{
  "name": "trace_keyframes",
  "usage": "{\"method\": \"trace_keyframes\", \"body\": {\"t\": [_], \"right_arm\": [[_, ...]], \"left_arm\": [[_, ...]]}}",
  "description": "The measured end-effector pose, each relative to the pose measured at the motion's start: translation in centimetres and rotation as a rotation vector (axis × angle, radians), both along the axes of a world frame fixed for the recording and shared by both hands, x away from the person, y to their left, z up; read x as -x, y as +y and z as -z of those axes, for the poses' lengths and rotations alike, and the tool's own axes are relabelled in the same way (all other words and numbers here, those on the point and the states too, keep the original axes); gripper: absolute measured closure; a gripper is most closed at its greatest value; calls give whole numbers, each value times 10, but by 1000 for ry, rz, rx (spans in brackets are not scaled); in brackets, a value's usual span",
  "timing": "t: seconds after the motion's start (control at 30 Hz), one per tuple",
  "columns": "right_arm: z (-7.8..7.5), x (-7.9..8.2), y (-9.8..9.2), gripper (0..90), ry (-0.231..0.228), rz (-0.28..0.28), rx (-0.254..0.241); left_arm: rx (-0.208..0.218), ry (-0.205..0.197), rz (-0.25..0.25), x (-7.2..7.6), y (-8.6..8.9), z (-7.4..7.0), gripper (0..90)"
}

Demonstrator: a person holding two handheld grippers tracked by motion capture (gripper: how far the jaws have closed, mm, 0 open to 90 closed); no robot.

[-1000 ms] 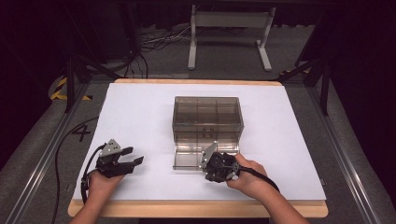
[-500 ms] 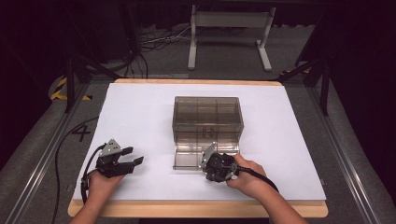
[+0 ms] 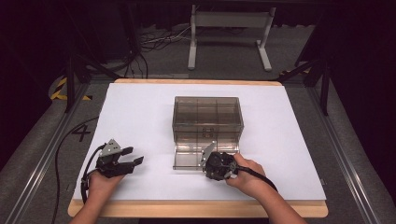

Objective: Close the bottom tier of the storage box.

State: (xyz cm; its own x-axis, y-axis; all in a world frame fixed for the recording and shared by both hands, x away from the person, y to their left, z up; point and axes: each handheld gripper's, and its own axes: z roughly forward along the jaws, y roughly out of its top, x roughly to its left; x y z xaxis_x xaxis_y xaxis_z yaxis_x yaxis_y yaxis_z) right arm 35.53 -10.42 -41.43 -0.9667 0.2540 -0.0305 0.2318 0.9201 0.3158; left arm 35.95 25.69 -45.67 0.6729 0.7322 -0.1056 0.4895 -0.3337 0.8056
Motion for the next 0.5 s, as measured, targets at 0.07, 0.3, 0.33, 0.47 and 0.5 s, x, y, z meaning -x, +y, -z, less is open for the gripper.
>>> {"method": "trace_keyframes", "body": {"t": [0.07, 0.3, 0.33, 0.47, 0.5], "right_arm": [[0, 0, 0, 900, -1, -1, 1], [0, -1, 1, 900, -16, 3, -11], [0, -1, 2, 900, -17, 1, -12], [0, -1, 3, 900, -17, 0, -14], [0, -1, 3, 900, -16, 0, -14]], "left_arm": [[0, 0, 0, 0, 0, 0, 378], [0, 1, -1, 0, 0, 0, 377], [0, 1, -1, 0, 0, 0, 378], [0, 0, -1, 0, 0, 0, 377], [0, 0, 0, 0, 0, 0, 377]]}}
